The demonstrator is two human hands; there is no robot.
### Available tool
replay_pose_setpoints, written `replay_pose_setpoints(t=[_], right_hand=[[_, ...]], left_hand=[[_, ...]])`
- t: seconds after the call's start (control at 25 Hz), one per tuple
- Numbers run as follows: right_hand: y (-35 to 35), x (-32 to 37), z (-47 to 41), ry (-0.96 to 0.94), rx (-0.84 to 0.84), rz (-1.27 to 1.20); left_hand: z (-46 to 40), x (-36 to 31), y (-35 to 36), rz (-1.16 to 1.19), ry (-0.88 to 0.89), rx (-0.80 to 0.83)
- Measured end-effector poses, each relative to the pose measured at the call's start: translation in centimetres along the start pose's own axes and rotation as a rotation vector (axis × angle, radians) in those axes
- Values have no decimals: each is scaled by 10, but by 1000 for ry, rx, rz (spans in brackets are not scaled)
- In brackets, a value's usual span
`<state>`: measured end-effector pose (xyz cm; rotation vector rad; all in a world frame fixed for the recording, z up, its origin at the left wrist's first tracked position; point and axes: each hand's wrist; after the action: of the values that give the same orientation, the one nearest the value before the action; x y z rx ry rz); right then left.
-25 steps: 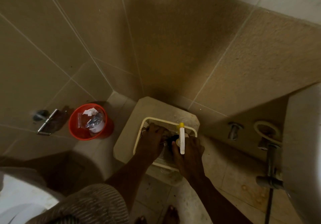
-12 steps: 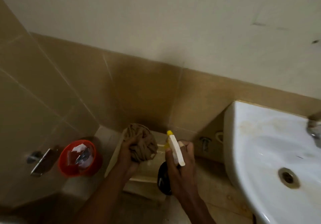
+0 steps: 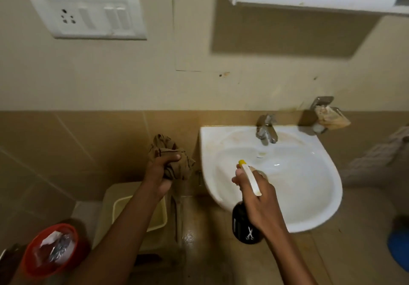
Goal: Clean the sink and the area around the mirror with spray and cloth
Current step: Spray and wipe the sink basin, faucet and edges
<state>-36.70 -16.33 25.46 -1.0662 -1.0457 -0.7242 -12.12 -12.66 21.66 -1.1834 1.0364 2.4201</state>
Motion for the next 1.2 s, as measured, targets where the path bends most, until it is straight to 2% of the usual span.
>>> replay_pose_setpoints(t=[0.32,0.52,0.72,0.84,0.96,1.12,1.2], right_hand=[[-52,-39,-55,77,-60,104],[-86,-58,-94,69,-92,46],[-89,-61,-102,90,201,3],[-93,-66,-94,144,309,9],[-103,-73,-85,214,264,-8],[-117,-77,-75,216,185,-16],[-124,-78,-76,252,127,-50]], left_hand=[[-32,29,61,-191,220,-294],[-35,42,74,-239,297,-445],[-33,53,95,-399,343,-468],[-40,54,109,-569,415,-389],[-60,56,127,-786,528,-269],[-104,79,164,-1187,784,87],[-122,102,190,-1363,801,278]])
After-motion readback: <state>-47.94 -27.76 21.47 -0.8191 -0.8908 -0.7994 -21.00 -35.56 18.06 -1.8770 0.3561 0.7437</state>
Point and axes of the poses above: each hand's wrist, its own z-axis away from the middle knuckle, its own y-axis out of the palm, x = y × z, and after that the axes turned 7 degrees about y, right-handed
